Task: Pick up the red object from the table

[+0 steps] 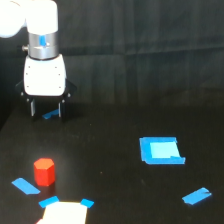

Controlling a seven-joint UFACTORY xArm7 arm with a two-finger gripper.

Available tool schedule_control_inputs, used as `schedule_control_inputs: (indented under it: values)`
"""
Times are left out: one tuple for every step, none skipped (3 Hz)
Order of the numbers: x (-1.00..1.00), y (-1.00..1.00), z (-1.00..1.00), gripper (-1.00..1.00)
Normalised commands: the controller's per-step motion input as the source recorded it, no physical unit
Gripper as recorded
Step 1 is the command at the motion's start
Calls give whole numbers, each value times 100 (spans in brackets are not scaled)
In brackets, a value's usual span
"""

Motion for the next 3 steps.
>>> schedule_control_inputs:
  values:
    - [-2,-100,-100,100]
    - [37,-100,-100,100]
    - [28,-100,-99,98]
